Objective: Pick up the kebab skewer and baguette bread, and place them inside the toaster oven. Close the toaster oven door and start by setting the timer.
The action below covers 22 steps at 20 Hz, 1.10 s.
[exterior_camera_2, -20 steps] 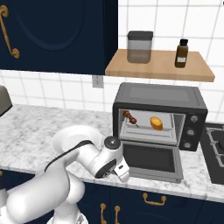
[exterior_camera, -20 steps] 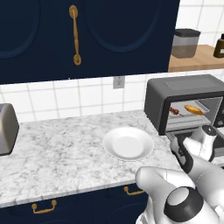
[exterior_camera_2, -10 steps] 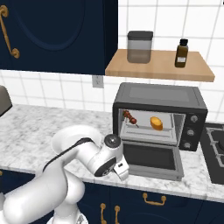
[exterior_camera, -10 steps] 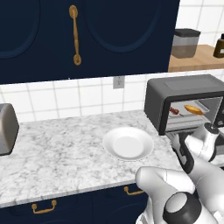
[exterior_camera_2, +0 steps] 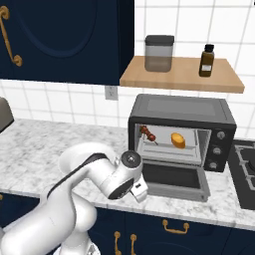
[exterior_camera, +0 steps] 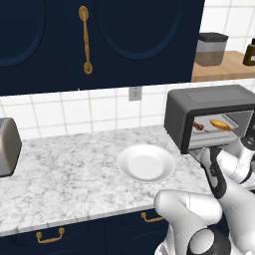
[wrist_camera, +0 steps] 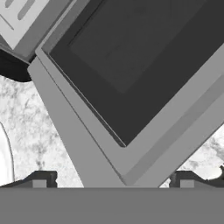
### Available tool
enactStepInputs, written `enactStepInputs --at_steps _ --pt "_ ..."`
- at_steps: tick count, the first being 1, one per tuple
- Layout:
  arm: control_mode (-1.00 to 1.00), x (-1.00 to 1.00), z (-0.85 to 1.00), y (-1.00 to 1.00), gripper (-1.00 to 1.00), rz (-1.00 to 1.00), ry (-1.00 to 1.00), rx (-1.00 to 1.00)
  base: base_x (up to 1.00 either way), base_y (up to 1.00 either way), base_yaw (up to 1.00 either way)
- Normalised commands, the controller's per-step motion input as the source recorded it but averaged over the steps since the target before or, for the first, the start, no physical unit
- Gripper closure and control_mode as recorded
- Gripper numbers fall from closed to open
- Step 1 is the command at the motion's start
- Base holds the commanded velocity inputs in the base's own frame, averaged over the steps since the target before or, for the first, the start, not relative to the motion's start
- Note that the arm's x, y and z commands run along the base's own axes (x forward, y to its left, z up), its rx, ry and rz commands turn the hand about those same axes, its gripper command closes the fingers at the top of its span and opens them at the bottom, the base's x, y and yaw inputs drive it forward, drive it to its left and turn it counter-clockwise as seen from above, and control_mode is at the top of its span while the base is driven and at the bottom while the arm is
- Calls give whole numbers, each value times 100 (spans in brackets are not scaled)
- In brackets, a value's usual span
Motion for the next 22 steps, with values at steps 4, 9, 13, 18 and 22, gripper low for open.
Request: enactStepInputs --at_steps 4,9,13,18,22 --pt "-100 62 2 69 -100 0 -24 -5 0 0 0" --pt "-100 62 7 60 -100 0 -19 -10 0 0 0" --pt "-100 61 2 48 -100 0 -13 -12 0 0 0" --pt "-100 72 10 34 -100 0 -9 -13 0 0 0" --pt "-100 75 0 23 -100 0 -6 -10 0 0 0"
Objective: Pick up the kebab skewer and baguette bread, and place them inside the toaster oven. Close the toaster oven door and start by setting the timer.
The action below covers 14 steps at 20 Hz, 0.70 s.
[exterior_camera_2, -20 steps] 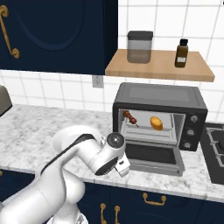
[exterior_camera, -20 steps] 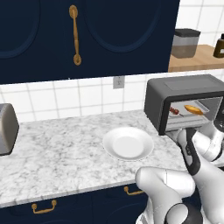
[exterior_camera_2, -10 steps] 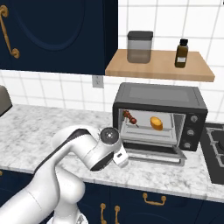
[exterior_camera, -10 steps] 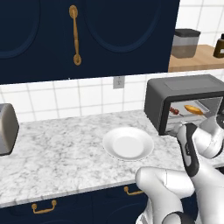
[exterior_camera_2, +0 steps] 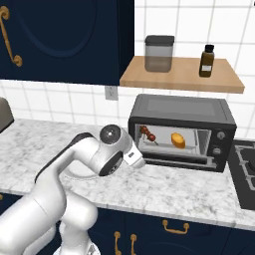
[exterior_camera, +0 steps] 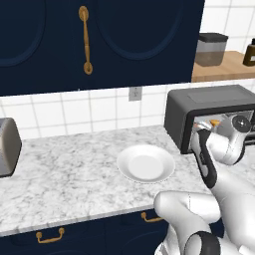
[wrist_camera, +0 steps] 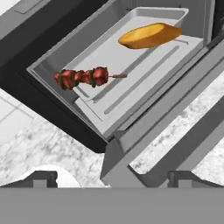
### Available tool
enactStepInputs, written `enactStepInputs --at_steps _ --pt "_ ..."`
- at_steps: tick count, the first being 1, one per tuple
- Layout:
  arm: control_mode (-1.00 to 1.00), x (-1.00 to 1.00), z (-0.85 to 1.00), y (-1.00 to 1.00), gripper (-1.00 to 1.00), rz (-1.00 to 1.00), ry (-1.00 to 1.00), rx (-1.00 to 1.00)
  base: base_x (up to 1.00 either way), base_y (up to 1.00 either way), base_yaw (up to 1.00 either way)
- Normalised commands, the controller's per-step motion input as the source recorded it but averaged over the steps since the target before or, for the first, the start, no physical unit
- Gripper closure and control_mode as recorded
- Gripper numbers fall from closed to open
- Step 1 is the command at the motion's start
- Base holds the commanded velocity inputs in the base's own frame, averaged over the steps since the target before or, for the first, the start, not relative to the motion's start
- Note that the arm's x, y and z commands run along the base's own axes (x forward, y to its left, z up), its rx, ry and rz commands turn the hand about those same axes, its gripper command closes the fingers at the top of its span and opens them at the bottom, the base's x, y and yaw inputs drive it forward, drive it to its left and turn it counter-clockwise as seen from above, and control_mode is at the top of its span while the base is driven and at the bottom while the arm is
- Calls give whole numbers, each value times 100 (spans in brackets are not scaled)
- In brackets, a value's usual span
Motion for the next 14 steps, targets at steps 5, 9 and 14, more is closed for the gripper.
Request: enactStepInputs --at_steps 5,9,14 --pt "-100 65 0 8 -100 0 -1 -8 0 0 0" --pt "-100 33 -21 2 -100 0 0 -3 0 0 0" --pt "-100 36 -45 3 -100 0 -1 0 0 0 0"
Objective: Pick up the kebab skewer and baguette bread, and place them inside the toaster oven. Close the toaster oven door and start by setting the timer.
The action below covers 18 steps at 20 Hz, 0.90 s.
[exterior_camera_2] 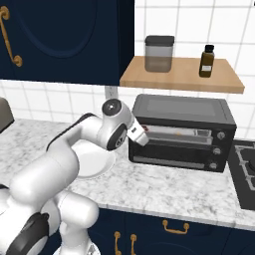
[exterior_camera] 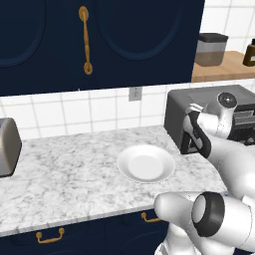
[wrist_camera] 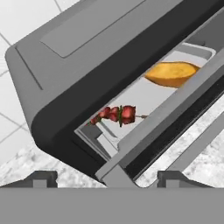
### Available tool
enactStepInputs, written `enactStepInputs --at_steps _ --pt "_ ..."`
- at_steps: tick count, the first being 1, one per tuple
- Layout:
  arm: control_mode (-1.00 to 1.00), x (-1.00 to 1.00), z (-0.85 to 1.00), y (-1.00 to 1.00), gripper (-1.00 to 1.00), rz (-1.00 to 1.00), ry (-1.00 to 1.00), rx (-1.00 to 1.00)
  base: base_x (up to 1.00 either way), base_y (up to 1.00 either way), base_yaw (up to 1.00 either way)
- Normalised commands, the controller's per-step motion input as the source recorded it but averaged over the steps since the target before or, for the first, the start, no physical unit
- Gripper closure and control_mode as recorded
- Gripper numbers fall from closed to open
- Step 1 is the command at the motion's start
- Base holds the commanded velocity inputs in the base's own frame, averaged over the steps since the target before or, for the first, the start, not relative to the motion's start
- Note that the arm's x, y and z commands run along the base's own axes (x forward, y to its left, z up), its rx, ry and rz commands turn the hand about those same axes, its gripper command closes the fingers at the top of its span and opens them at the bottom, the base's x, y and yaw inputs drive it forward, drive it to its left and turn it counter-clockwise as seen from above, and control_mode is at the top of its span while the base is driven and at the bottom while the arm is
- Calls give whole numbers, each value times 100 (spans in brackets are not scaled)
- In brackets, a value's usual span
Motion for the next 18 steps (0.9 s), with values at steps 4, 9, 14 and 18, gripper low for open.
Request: enactStepInputs --at_steps 4,9,14,18 --pt "-100 46 -45 8 -100 0 -4 0 0 0 0" --pt "-100 28 -63 10 -100 0 -2 0 0 0 0" --pt "-100 15 -79 12 -100 0 -1 0 0 0 0" --pt "-100 21 -85 14 -100 0 -6 1 0 0 0"
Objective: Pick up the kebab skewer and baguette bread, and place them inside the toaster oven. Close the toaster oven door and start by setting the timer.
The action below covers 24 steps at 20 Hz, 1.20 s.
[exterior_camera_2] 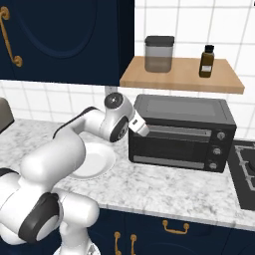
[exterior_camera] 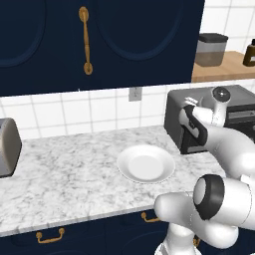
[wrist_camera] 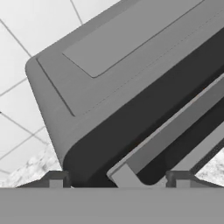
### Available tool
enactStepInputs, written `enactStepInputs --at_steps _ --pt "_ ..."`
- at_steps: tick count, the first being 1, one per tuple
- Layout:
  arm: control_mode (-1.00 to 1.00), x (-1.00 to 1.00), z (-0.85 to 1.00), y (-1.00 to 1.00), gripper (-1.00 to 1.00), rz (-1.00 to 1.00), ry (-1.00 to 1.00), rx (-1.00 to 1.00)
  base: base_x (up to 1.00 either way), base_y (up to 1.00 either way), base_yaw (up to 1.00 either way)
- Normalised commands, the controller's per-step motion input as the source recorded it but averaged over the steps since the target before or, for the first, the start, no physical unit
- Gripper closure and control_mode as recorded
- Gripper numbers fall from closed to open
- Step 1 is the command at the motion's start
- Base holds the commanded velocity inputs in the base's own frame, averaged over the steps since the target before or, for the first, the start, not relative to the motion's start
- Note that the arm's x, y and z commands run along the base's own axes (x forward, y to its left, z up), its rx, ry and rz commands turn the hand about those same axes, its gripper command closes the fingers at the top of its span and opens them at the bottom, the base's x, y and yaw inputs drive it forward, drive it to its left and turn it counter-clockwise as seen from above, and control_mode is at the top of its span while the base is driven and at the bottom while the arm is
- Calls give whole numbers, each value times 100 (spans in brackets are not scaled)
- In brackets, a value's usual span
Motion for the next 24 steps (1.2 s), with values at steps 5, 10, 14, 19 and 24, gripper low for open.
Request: enactStepInputs --at_steps 5,10,14,19,24 --pt "-100 35 -99 15 -100 0 -10 7 0 0 0" --pt "-100 35 -96 7 -100 0 -10 11 0 0 0" --pt "-100 24 -100 4 -100 0 -6 9 0 0 0" --pt "-100 5 -81 6 -100 0 -6 5 0 0 0" --pt "-100 0 -21 10 -100 0 0 1 0 0 0"
